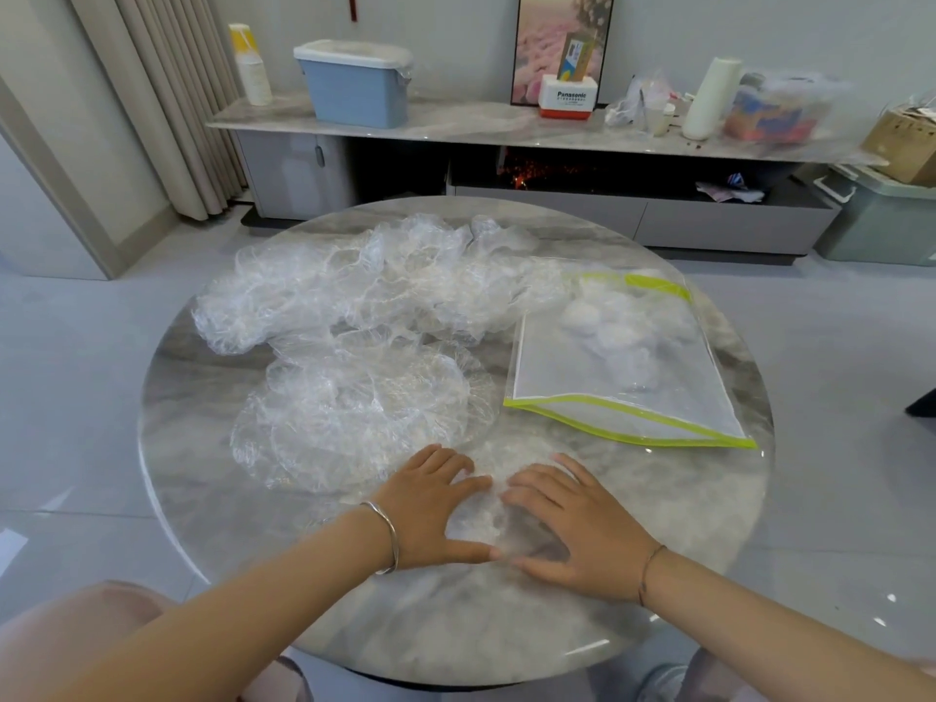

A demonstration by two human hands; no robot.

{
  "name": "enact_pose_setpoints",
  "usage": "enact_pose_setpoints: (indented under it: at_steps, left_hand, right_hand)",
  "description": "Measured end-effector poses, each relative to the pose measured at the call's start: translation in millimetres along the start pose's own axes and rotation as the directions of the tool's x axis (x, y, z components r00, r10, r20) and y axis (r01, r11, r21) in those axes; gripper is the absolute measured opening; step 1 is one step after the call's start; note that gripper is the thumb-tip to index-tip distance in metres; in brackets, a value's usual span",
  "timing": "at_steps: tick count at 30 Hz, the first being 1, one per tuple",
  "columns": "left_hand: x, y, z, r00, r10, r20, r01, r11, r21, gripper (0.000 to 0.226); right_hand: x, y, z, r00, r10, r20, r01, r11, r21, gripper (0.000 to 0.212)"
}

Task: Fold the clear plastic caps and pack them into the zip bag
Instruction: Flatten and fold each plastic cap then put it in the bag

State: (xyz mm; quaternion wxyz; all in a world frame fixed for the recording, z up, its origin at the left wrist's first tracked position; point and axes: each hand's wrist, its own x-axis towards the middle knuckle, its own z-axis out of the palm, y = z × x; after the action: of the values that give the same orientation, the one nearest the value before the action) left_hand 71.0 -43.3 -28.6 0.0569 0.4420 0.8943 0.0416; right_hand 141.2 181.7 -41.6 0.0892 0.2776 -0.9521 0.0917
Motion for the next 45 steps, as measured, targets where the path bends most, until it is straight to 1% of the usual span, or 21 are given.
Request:
enact_pose_setpoints:
  at_steps: [4,8,10,11,12,13,15,16,18,21,23,25,27,29,31,34,36,38,39,41,45]
  left_hand:
    - [-3.9,-1.3,-5.6,0.998,-0.007,0.064,0.007,1.000,0.001,0.111]
    - [-6.3,-2.0,-6.4,0.996,0.031,0.079,-0.028,0.999,-0.043,0.116]
    - [-5.0,-5.4,-4.2,0.997,0.076,0.020,-0.075,0.996,-0.049,0.108]
    - [-3.9,-8.2,-2.2,0.995,0.099,-0.008,-0.099,0.994,-0.047,0.102]
    - [-3.0,-10.4,-1.0,0.993,0.118,-0.032,-0.119,0.992,-0.042,0.094]
    - [-1.5,-12.3,-0.1,0.990,0.125,-0.059,-0.127,0.991,-0.044,0.083]
    - [1.8,-15.3,1.9,0.991,0.077,-0.110,-0.091,0.988,-0.126,0.058]
    - [3.2,-14.8,1.5,0.992,0.033,-0.120,-0.056,0.980,-0.189,0.048]
    - [4.8,-11.8,1.0,0.991,-0.025,-0.131,-0.014,0.959,-0.284,0.031]
    - [5.6,-4.3,-2.6,0.978,-0.111,-0.175,0.038,0.924,-0.380,0.016]
    - [6.6,-0.7,-1.7,0.974,-0.187,-0.130,0.109,0.885,-0.454,0.013]
    - [9.3,0.2,3.0,0.960,-0.275,-0.058,0.207,0.830,-0.517,0.012]
    - [11.5,0.6,5.7,0.939,-0.344,0.010,0.292,0.781,-0.552,0.013]
    - [14.2,-1.1,8.6,0.920,-0.390,0.048,0.347,0.749,-0.565,0.012]
    - [16.6,-2.2,8.2,0.906,-0.419,0.062,0.374,0.724,-0.580,0.019]
    - [17.1,0.2,4.4,0.908,-0.416,0.046,0.377,0.766,-0.521,0.034]
    - [15.7,2.2,0.9,0.930,-0.353,-0.100,0.311,0.904,-0.293,0.045]
    - [16.6,1.2,3.3,0.926,-0.106,-0.361,0.122,0.992,0.022,0.049]
    - [16.6,0.9,6.7,0.911,0.032,-0.411,0.013,0.994,0.106,0.043]
    - [15.6,-1.6,13.6,0.910,0.168,-0.379,-0.115,0.981,0.158,0.042]
    - [10.6,-3.1,25.9,0.965,0.158,-0.211,-0.125,0.979,0.160,0.056]
  right_hand:
    - [-0.8,-1.5,7.2,0.994,-0.103,0.023,0.104,0.992,-0.065,0.055]
    - [6.8,1.0,12.1,0.990,-0.103,-0.101,0.095,0.992,-0.077,0.031]
    - [10.5,0.8,10.9,0.990,-0.023,-0.138,0.024,1.000,0.004,0.025]
    - [12.0,-0.9,8.4,0.985,0.078,-0.155,-0.062,0.992,0.106,0.025]
    - [13.1,-3.5,4.4,0.965,0.217,-0.147,-0.174,0.950,0.258,0.027]
    - [14.0,-5.8,-0.1,0.932,0.354,-0.083,-0.283,0.850,0.445,0.030]
    - [16.3,-8.9,-8.7,0.849,0.524,0.065,-0.399,0.556,0.730,0.026]
    - [17.7,-8.8,-10.5,0.812,0.575,0.103,-0.416,0.446,0.792,0.023]
    - [19.5,-6.6,-10.5,0.743,0.650,0.161,-0.455,0.313,0.834,0.022]
    - [20.1,-2.0,-6.7,0.663,0.713,0.228,-0.492,0.185,0.851,0.022]
    - [20.6,-1.6,-4.0,0.631,0.731,0.259,-0.500,0.128,0.856,0.003]
    - [19.5,-2.6,-2.8,0.643,0.744,0.180,-0.498,0.228,0.837,0.021]
    - [17.0,-2.4,-7.7,0.730,0.682,-0.049,-0.453,0.536,0.712,0.037]
    - [14.9,-1.5,-13.0,0.863,0.463,-0.203,-0.340,0.829,0.445,0.044]
    - [14.2,1.1,-11.2,0.948,0.260,-0.185,-0.219,0.951,0.218,0.043]
    - [14.6,0.0,-3.7,0.975,0.220,0.008,-0.219,0.963,0.158,0.053]
    - [13.6,5.1,4.3,0.959,0.253,0.129,-0.269,0.955,0.128,0.067]
    - [13.6,12.4,9.6,0.955,0.243,0.170,-0.260,0.962,0.087,0.081]
    - [13.5,14.9,11.2,0.956,0.230,0.181,-0.247,0.966,0.075,0.086]
    - [12.9,17.0,13.3,0.957,0.207,0.205,-0.222,0.973,0.055,0.086]
    - [11.9,16.7,12.5,0.984,0.163,0.077,-0.163,0.987,-0.011,0.066]
